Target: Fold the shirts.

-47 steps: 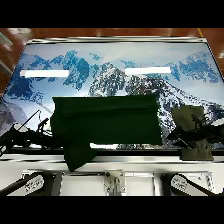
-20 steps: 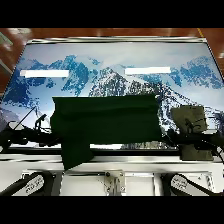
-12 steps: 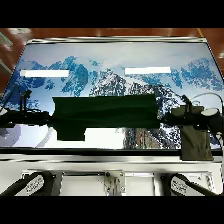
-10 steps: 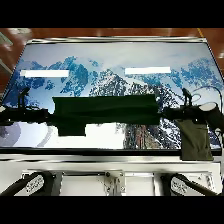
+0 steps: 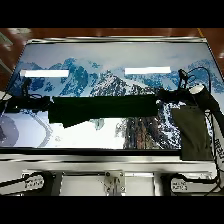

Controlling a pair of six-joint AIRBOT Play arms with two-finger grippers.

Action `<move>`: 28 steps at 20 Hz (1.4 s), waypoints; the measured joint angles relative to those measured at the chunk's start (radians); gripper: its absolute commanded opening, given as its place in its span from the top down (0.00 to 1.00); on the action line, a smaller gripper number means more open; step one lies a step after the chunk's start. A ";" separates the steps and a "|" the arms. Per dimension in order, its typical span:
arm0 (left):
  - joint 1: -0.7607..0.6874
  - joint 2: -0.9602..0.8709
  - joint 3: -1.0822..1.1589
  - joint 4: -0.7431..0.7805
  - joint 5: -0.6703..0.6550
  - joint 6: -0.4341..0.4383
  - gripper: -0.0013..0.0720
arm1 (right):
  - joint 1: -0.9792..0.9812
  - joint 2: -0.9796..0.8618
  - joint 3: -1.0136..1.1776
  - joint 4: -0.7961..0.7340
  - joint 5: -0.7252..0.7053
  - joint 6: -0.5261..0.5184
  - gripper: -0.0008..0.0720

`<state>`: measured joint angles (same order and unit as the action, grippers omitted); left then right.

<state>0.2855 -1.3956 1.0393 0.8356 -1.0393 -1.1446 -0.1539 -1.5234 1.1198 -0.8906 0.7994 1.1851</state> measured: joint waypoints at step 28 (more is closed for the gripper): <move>0.003 -0.302 0.438 -0.081 -0.315 -0.056 0.28 | -0.067 -0.225 0.023 0.187 0.054 0.078 0.36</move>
<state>0.2890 -1.6978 1.4769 0.7547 -1.3548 -1.2003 -0.2207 -1.7485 1.1431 -0.7033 0.8536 1.2633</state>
